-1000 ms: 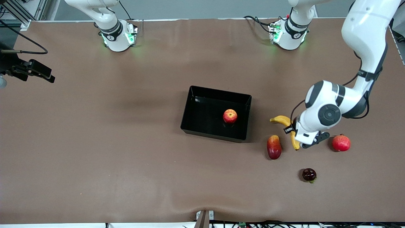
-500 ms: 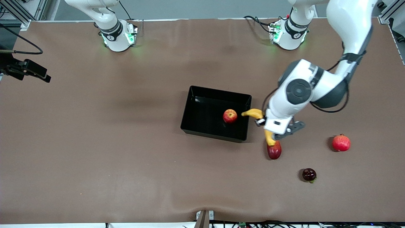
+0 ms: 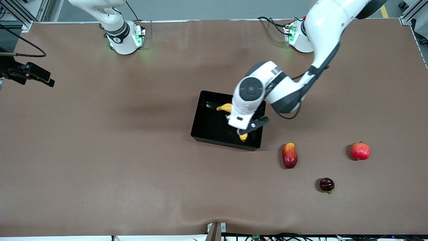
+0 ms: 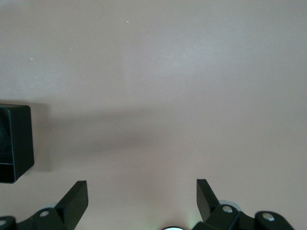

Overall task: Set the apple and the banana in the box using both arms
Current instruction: 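Lower the banana into the black box and open the left gripper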

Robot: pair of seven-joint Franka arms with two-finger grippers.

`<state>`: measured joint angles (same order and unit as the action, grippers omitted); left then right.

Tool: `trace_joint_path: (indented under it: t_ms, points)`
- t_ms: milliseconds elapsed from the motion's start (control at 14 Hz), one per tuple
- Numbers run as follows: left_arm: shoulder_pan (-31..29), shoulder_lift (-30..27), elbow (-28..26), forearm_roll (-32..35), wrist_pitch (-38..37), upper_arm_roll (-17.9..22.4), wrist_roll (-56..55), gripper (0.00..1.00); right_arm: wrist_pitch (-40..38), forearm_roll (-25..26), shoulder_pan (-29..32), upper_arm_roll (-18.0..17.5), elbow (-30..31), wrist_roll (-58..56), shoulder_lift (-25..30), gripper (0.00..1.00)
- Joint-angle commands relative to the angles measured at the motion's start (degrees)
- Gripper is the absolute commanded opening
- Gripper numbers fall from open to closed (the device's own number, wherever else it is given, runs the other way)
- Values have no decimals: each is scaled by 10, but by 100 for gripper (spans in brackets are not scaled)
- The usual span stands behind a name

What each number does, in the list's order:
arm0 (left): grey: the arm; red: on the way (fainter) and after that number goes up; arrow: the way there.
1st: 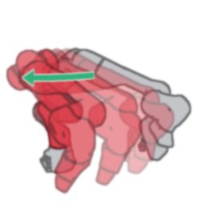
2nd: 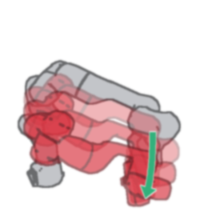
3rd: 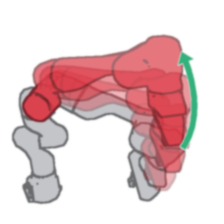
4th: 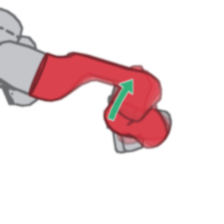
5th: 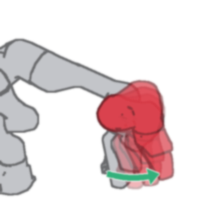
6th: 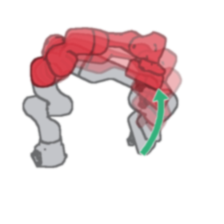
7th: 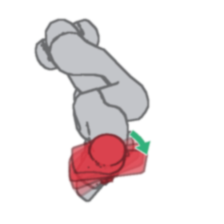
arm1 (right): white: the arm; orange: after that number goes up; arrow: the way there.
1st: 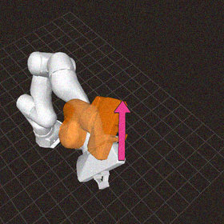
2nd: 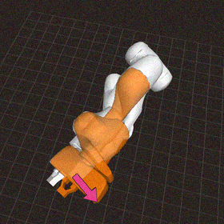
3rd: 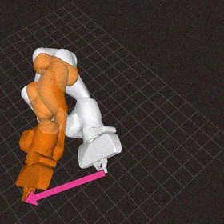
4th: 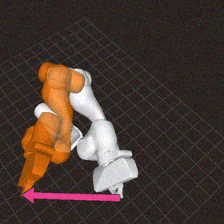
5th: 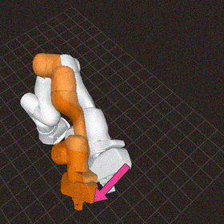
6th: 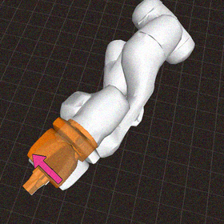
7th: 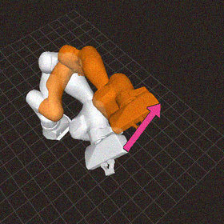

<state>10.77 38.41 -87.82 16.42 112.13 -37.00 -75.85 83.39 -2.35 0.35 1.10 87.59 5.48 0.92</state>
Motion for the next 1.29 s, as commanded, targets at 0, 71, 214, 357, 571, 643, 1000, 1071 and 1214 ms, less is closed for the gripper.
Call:
trace_joint_path:
  t_ms: [0, 71, 214, 357, 571, 643, 1000, 1071, 1214]
  points:
    - [25, 17, 18, 8, -9, 4, -33, 0, -6, -7, -2, -1, -4, 1, 3, 100]
    - [27, 18, 14, 13, -8, 5, -43, 0, -7, -7, -2, -1, -4, 1, 3, 100]
    - [37, 33, 15, 24, 2, 5, -52, 0, -7, -7, -1, -1, -4, 1, 3, 100]
    - [50, 53, 18, 38, 40, 11, -58, 0, -6, -7, -2, -1, -4, 1, 3, 100]
    - [87, 63, 19, 41, 82, 50, -59, 0, -5, -7, -2, -1, -4, 1, 3, 100]
    - [99, 68, 19, 39, 84, 60, -59, 0, -5, -7, -2, -1, -4, 1, 3, 100]
    - [107, 84, 20, 54, 103, 68, -52, 100, -4, -7, -2, -1, -4, 1, 3, 100]
    - [105, 82, 20, 69, 103, 68, -52, 100, -4, -7, -2, -1, -4, 1, 3, 100]
    - [95, 62, 24, 75, 96, 68, -48, 100, -4, -7, -2, -1, -4, 1, 2, 100]
